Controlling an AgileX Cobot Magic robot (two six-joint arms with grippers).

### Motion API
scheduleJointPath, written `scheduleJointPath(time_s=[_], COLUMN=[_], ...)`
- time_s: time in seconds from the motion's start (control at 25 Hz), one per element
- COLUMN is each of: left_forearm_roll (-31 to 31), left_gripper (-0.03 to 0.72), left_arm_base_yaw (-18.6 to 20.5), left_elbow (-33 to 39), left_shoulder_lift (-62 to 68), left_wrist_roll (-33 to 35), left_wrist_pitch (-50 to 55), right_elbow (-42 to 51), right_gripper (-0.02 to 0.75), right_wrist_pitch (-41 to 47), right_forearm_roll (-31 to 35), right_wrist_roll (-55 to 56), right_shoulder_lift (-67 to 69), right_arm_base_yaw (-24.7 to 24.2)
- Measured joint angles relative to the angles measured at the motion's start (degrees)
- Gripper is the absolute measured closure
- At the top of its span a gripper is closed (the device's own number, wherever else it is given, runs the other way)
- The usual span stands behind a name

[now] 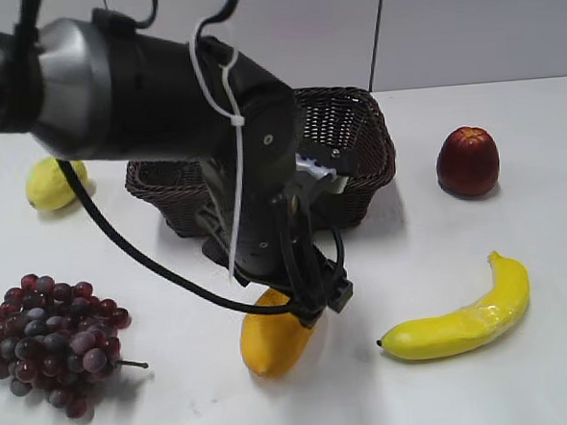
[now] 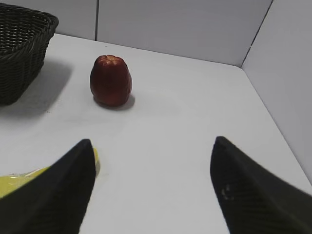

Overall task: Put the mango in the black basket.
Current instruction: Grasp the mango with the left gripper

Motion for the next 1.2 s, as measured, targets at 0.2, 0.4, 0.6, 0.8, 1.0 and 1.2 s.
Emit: scheduleJointPath(time_s=[0.2,0.4,0.6,0.8,1.0,1.2], left_forearm_roll=[1.4,1.5,1.3,1.2,1.1,1.0], left_gripper=[0.022,0.023,0.027,0.029,0.051,0.108], left_arm_base_yaw=[-0.1,-0.1,-0.1,-0.1,-0.2,-0.2], left_elbow=[-0.1,-0.1,-0.2,-0.2,-0.2,-0.2], left_shoulder_lift=[2.1,2.6,4.0,6.1,7.1,7.1], left_wrist_roll=[-0.1,-0.3,-0.6,-0.6,-0.6,-0.7], left_wrist_pitch=[-0.4,-2.8,-3.0,-3.2,-3.5,-3.4], right_elbow=[0.0,0.0,0.0,0.0,0.0,0.0], right_gripper=[0.172,0.172,0.172,0.172,0.172,0.172], right_wrist_pitch=[0.0,0.0,0.0,0.0,0.0,0.0], right_forearm_roll=[0.0,0.0,0.0,0.0,0.0,0.0], right_wrist_roll=[0.0,0.0,0.0,0.0,0.0,0.0], right_shoulder_lift=[0.0,0.0,0.0,0.0,0.0,0.0], right_arm_base_yaw=[0.0,0.0,0.0,0.0,0.0,0.0])
